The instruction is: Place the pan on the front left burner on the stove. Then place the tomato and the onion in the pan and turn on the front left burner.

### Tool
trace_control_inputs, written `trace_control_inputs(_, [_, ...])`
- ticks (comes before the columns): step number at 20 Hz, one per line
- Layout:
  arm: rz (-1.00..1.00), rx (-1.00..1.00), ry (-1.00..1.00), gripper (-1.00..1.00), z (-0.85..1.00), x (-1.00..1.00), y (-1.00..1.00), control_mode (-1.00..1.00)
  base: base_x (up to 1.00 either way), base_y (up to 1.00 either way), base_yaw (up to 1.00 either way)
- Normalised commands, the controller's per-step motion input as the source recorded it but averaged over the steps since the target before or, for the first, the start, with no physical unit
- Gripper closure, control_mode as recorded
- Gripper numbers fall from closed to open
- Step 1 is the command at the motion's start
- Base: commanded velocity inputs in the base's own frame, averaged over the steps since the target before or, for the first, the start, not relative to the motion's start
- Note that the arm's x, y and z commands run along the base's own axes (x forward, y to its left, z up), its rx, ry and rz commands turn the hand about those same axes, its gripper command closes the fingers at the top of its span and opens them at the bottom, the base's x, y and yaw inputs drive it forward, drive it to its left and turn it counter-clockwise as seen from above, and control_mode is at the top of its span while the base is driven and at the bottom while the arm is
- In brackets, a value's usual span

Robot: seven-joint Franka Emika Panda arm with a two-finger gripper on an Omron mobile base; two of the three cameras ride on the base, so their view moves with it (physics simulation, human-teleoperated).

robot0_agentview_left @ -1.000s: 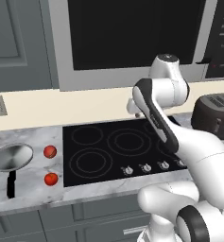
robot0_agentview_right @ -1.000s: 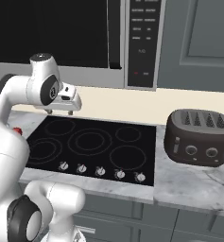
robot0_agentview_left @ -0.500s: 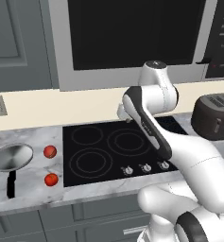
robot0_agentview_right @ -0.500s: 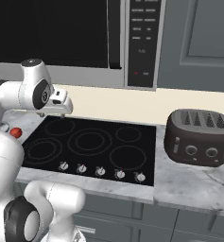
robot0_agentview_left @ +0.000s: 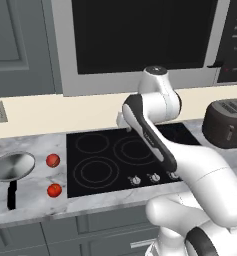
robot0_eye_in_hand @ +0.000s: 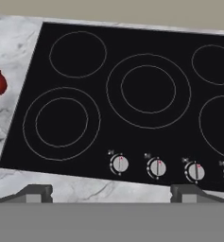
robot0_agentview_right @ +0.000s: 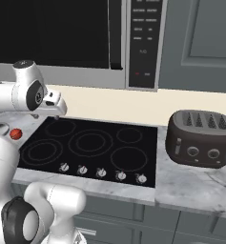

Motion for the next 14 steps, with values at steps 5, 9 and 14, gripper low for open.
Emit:
trace_control_inputs(5, [0.00, 0.00, 0.00, -1.00, 0.00, -0.05, 0.22, -1.00, 0.00, 0.00, 0.00])
trace_control_inputs(9, [0.00, 0.00, 0.00, -1.00, 0.00, 0.00, 0.23, -1.00, 0.00, 0.00, 0.00])
trace_control_inputs(14, [0.00, 0.00, 0.00, -1.00, 0.00, 0.00, 0.19, -1.00, 0.00, 0.00, 0.00])
